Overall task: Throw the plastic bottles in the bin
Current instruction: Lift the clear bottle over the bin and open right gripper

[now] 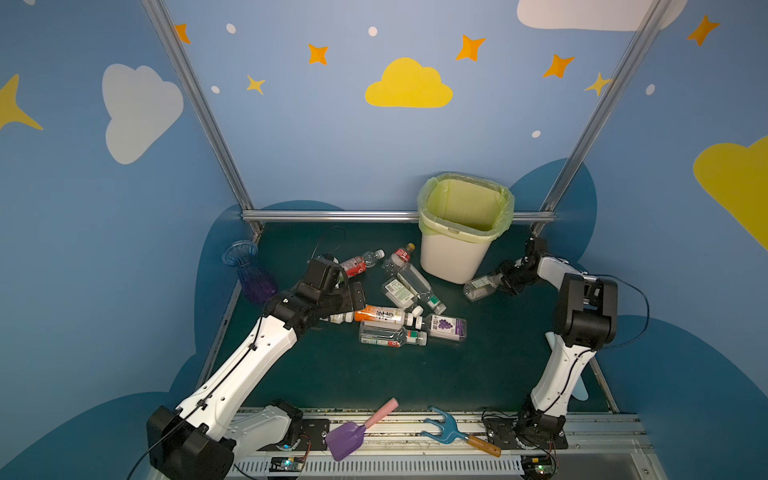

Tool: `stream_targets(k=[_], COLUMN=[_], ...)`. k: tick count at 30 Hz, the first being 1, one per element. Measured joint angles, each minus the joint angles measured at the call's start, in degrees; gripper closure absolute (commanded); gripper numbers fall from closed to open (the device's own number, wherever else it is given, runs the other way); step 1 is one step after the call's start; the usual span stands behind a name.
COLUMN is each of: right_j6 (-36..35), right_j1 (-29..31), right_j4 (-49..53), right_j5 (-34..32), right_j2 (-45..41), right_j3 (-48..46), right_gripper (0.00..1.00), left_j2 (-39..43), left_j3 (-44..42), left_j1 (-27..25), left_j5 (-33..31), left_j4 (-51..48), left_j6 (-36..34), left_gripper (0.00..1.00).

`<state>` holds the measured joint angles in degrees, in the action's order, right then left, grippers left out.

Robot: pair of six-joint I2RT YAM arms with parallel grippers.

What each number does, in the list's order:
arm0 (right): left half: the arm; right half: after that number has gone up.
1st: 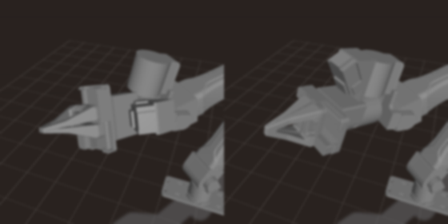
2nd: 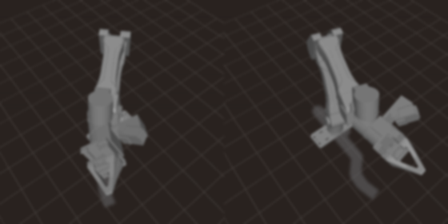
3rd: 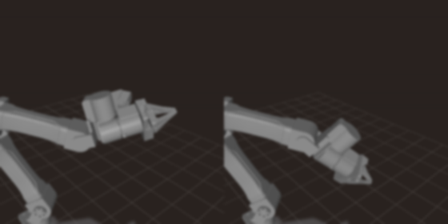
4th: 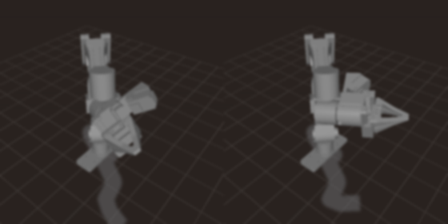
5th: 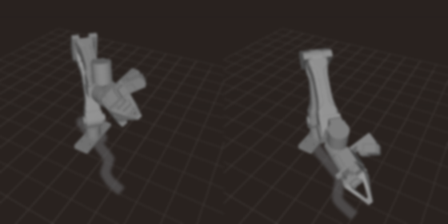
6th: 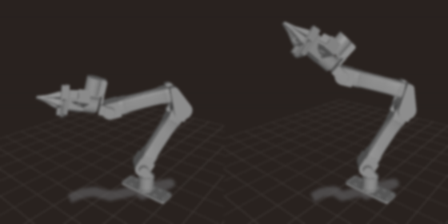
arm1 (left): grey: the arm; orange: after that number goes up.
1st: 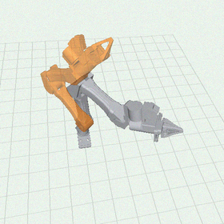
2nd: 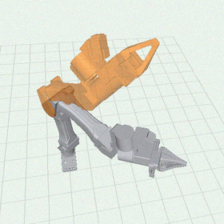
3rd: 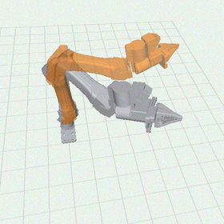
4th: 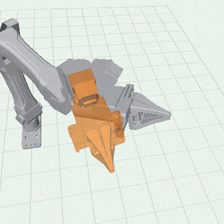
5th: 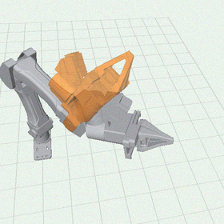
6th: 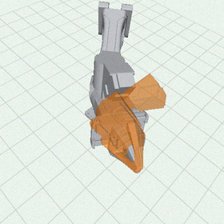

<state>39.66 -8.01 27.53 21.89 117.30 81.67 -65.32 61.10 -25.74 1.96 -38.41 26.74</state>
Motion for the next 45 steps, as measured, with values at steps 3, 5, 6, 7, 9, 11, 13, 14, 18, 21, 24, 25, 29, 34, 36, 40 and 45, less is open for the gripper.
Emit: stream_targets(k=[3,5,6,7,9,11,13,14,18,21,24,25,29,34,36,40,45], right_j6=[-0.2,-0.2,-0.1,0.0,0.2,0.5,0.9,1.4,3.1,4.2,4.7,4.5,2.2,-5.8,-9.3,-16.5,-20.9], right_j1=[-0.1,-0.2,-0.4,-0.5,-0.9,-1.6,-2.8,-3.6,-7.6,-10.3,-11.8,-11.5,-6.8,7.4,12.1,16.7,16.5], right_j4=[0.3,0.3,0.1,-0.2,-1.4,-2.4,-3.3,-3.9,-6.8,-8.5,-8.9,-8.8,-8.5,-11.3,-11.7,-8.4,-1.4], right_j5=[-0.2,-0.2,0.0,0.1,0.6,0.7,0.9,1.0,1.8,2.4,1.0,-0.1,-6.8,-13.4,-14.6,-18.1,-21.6], right_j2=[0.1,0.1,0.1,0.0,-0.8,-2.4,-5.3,-7.2,-17.7,-26.4,-36.5,-40.3,-51.0,-45.9,-38.1,-20.6,-13.7], right_j3=[0.0,0.0,-0.1,-0.4,-1.8,-4.1,-7.4,-9.3,-16.5,-19.5,-20.0,-19.4,-10.4,14.8,26.8,46.1,41.9], right_gripper=[0.61,0.63,0.64,0.65,0.66,0.66,0.66,0.66,0.66,0.66,0.66,0.65,0.61,0.51,0.35,0.08,0.06], left_j2=[0.0,0.1,0.1,0.2,0.2,0.2,0.2,0.2,0.2,-0.5,-2.2,-3.0,-5.9,-8.9,-9.7,-10.6,-9.3], left_j3=[-0.1,-0.3,-0.7,-1.0,-1.4,-1.4,-1.4,-1.4,-1.4,-0.7,1.6,2.7,7.2,11.4,12.1,12.5,12.0], left_j1=[0.0,0.1,0.1,0.1,0.1,0.1,0.1,0.1,0.1,0.1,0.2,0.2,0.4,0.6,0.6,0.6,0.6], left_j5=[0.0,0.0,0.0,0.0,0.0,0.0,0.0,0.1,0.1,0.1,0.1,0.0,0.1,0.4,0.8,1.7,1.5], left_j4=[0.0,0.0,0.0,0.0,-0.1,-0.3,-0.4,-0.4,-0.4,-0.9,-1.8,-1.9,-2.4,-2.3,-2.3,-2.3,-2.6], left_j6=[0.2,0.3,0.3,0.4,0.6,0.7,0.8,0.8,1.0,0.9,0.1,-0.2,-1.8,-3.4,-3.8,-3.9,-3.7], left_gripper=[0.00,0.00,0.00,0.00,0.00,0.00,0.00,0.00,0.00,0.00,0.00,0.00,0.00,0.00,0.00,0.00,0.00])
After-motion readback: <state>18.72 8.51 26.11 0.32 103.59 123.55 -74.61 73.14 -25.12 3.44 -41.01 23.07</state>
